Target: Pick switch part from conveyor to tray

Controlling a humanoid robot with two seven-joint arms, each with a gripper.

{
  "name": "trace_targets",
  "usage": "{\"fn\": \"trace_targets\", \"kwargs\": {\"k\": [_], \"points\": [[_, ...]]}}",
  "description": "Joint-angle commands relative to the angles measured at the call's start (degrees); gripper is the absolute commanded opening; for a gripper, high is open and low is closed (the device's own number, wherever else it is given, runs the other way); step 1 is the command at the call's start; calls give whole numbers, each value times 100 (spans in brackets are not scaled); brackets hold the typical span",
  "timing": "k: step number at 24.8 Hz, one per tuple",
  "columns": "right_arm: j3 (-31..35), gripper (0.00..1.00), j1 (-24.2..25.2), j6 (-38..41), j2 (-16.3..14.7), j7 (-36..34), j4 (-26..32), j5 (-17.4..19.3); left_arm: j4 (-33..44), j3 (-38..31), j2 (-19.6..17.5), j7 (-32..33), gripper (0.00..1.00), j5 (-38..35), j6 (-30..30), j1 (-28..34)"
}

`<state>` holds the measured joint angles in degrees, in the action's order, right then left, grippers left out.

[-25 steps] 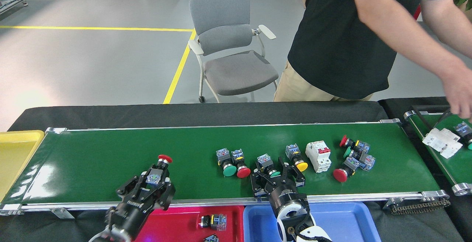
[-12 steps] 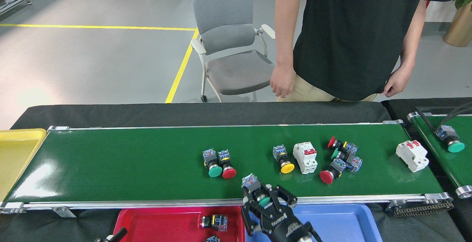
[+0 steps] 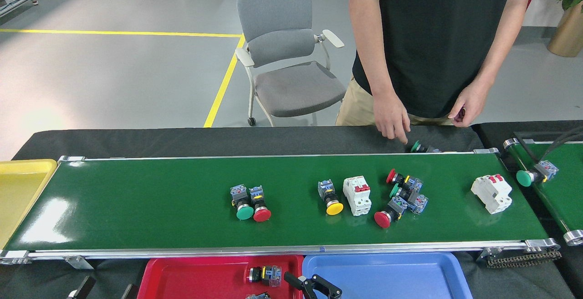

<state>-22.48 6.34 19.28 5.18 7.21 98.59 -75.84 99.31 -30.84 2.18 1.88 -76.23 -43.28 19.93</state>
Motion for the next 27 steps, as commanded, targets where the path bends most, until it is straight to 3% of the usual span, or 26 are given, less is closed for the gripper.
{"fn": "trace_targets", "kwargs": {"k": [1, 4, 6, 10, 13, 15, 20, 23, 27], "points": [[323, 100, -361, -979, 168, -26, 64, 17, 107, 52, -16, -48, 99, 20, 13, -50], [639, 100, -651, -2059, 141, -132, -24, 17, 203, 377, 28, 14, 99, -50, 197, -340], [885, 100, -581, -2288, 10, -316, -94, 17, 221, 807, 10, 23, 99, -305, 785, -586], [938, 100, 175, -2271, -307, -853, 47, 17, 212, 1722, -16, 31, 99, -955, 1929, -876], [894, 100, 834, -2209, -430, -1160, 257, -9, 186, 2047, 19, 286, 99, -1175, 2271, -1008], [894, 100, 895, -2165, -465, -1239, 257, -53, 151, 2135, 28, 427, 99, -1193, 2359, -1078], [604, 100, 491, -2244, -298, -1055, 82, -317, -166, 2267, 19, 453, 99, -1193, 2526, -1404], [358, 100, -19, -2525, 88, -563, -437, -633, -544, 2241, -25, 453, 99, -1193, 2561, -1650], [121, 100, -704, -2833, 299, -316, -1201, -704, -869, 2214, -42, 453, 99, -1184, 2561, -1852]]}}
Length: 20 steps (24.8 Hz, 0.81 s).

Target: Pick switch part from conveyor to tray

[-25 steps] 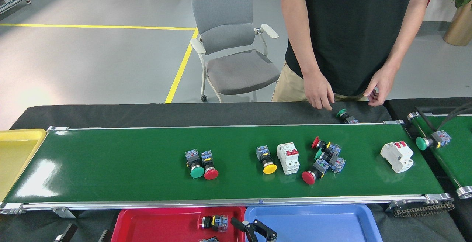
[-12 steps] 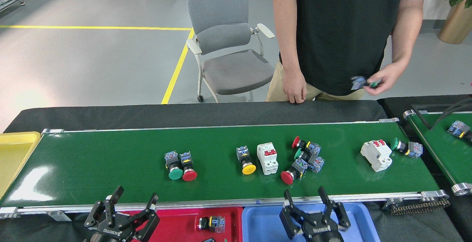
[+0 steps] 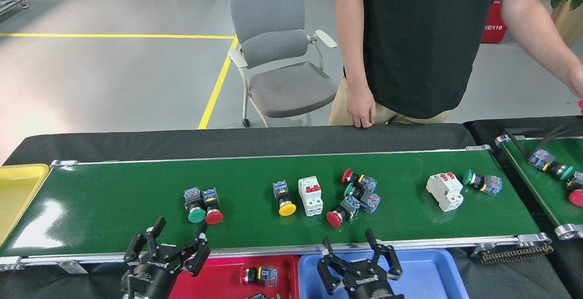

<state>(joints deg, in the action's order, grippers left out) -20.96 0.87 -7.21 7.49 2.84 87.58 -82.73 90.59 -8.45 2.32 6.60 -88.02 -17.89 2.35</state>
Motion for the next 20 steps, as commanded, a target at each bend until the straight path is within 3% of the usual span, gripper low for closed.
{"fn": "trace_targets", "kwargs": {"k": [1, 8, 12, 14, 16, 17, 18, 20], "points": [[-39, 100, -307, -281, 121, 121, -259, -7, -41, -25, -56, -18, 99, -5, 23, -130], [-488, 100, -1555, -1019, 156, 121, -1726, 151, -402, -25, -65, -18, 99, -5, 31, -446], [-505, 96, -1854, -1036, 165, 112, -1920, 512, -648, -25, -92, -18, 99, -13, 146, -560], [-514, 69, -1950, -966, 121, 129, -1929, 529, -797, -16, -144, -18, 99, -13, 330, -683], [-531, 28, -1986, -764, 77, 138, -1964, 521, -990, -16, -241, -27, 99, -13, 488, -824], [-531, 12, -1977, -588, 33, 129, -1973, 521, -1070, -16, -276, -27, 99, -13, 559, -877], [-531, 6, -1977, -421, -20, 129, -1973, 521, -1166, -16, -320, -27, 99, -13, 647, -930], [-531, 6, -1977, -360, -20, 156, -1981, 529, -1325, -16, -355, -36, 99, -13, 805, -1061]]}}
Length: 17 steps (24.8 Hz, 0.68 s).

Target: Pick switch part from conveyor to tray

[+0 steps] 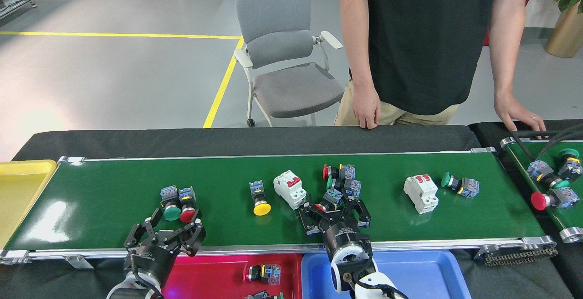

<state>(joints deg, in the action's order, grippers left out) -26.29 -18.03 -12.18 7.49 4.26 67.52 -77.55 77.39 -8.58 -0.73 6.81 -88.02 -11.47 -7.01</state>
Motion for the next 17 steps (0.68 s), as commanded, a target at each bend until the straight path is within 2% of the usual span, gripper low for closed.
{"fn": "trace_targets", "kwargs": {"k": [1, 4, 5, 10, 12, 14, 17], "points": [[1, 6, -87, 164, -20, 40, 24, 12, -110, 5, -67, -57, 99, -13, 233, -204], [1, 6, -69, 190, -37, 40, 33, 12, -541, 32, -76, -75, 96, -13, 506, -486], [1, 6, -60, 208, -37, 40, 68, 12, -681, 41, -76, -93, 90, -13, 602, -582], [1, 6, -34, 410, -37, 40, 103, 38, -962, 32, -85, -198, 56, -13, 681, -811], [1, 6, 1, 427, -37, 57, 209, 47, -980, 41, -94, -400, 37, -13, 664, -793], [10, 6, 168, 550, -81, 119, 692, 117, -971, 41, -103, -567, 25, 13, 611, -741], [10, 7, 792, 1209, -582, 277, 1888, 443, -769, 32, -164, -664, 19, 31, 242, -547]]}}
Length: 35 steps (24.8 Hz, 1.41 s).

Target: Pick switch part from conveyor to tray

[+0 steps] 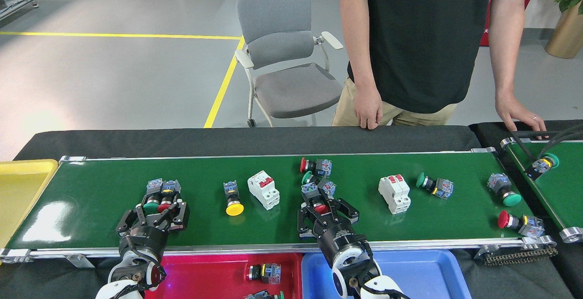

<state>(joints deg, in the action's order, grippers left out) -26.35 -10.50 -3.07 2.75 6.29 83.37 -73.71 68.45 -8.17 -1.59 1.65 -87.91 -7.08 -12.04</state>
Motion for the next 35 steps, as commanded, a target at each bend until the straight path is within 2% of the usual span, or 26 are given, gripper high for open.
{"fn": "trace_targets", "kwargs": {"k": [1, 4, 6, 8, 9, 11, 12, 13, 17, 19, 20, 22, 25, 28, 30, 32, 35], "points": [[16, 8, 425, 666, -310, 83, 776, 146, 458, -27, -131, -156, 19, 29, -557, 96], [34, 12, 1155, 1863, -495, 74, 1401, 243, 1443, -80, -202, -147, 20, 55, -1621, 826], [25, 23, 1621, 2522, -504, 65, 1568, 243, 2234, -150, -272, -147, 21, 152, -2553, 1581], [25, 76, 1832, 2882, -442, 92, 1682, 243, 2805, -220, -404, -147, 26, 301, -3607, 2302], [25, 95, 1850, 2944, -434, 118, 1691, 243, 2981, -282, -448, -147, 34, 371, -3792, 2610], [34, 98, 1823, 2917, -381, 171, 1682, 243, 3174, -431, -386, -139, 79, 450, -3792, 3040], [34, 98, 1806, 2917, -346, 171, 1673, 243, 3201, -475, -342, -147, 97, 459, -3792, 3128], [34, 98, 1788, 2917, -302, 171, 1673, 243, 3201, -484, -289, -147, 100, 477, -3792, 3155], [60, 98, 1771, 2917, -205, 180, 1656, 243, 3192, -519, -193, -147, 100, 503, -3792, 3120], [209, 98, 1762, 2716, -196, 171, 1673, 251, 3183, -870, -158, -147, 100, 503, -3792, 3137], [332, 98, 1753, 2557, -161, 171, 1682, 252, 3192, -1073, -70, -147, 100, 503, -3792, 3128], [719, 97, 1604, 2162, -38, 162, 1682, 243, 3148, -1529, 343, -147, 100, 494, -3766, 2970], [1290, 97, 1305, 1186, 41, 144, 1656, 234, 2937, -1934, 370, -147, 100, 494, -2535, 2654], [1405, 97, 1270, 202, -56, 66, 1656, 208, 2779, -2031, 141, -156, 100, 503, -2456, 2601], [1405, 98, 1384, -97, -249, -251, 1656, 190, 2761, -2022, 115, -156, 100, 494, -2438, 2601], [1405, 98, 1815, -141, -486, -717, 1682, 199, 2752, -2004, 115, -147, 100, 494, -2438, 2566], [1352, 98, 2412, -106, -530, -989, 1726, 102, 2752, -1925, 97, -112, 100, 442, -2438, 2364]]}}
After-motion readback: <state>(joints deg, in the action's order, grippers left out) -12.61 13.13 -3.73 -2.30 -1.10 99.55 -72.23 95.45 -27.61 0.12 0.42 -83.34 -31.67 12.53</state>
